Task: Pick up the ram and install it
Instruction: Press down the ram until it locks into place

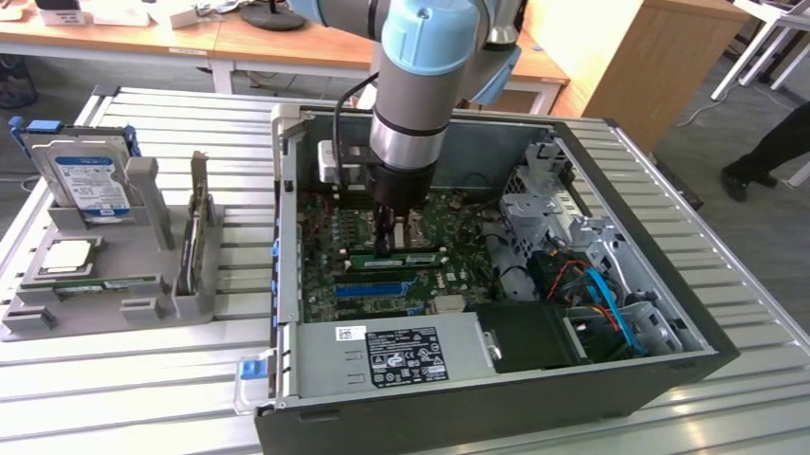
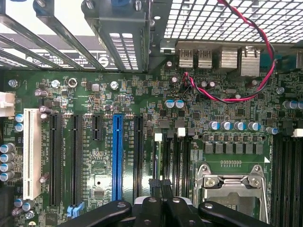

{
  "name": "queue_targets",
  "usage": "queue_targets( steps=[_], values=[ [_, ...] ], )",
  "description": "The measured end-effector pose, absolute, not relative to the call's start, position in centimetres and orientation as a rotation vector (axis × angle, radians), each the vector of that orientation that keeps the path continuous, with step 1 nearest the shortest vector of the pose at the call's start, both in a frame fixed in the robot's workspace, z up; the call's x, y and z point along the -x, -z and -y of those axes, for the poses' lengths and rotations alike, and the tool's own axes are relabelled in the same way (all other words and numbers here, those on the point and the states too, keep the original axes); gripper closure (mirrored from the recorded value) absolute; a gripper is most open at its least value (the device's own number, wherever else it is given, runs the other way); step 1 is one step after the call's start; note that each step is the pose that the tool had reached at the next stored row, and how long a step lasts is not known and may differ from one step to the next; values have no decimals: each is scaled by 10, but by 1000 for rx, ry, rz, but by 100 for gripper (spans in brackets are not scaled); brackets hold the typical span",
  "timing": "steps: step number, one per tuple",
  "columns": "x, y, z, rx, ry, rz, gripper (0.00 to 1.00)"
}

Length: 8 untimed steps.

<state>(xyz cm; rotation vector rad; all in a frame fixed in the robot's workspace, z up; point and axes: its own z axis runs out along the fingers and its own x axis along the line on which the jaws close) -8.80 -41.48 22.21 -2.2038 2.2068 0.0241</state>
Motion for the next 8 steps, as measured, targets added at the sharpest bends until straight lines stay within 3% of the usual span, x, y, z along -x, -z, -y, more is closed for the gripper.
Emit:
queue_targets(
  steps=[8],
  values=[
    [88,-228,415,2204,-24,-2207,89]
  ],
)
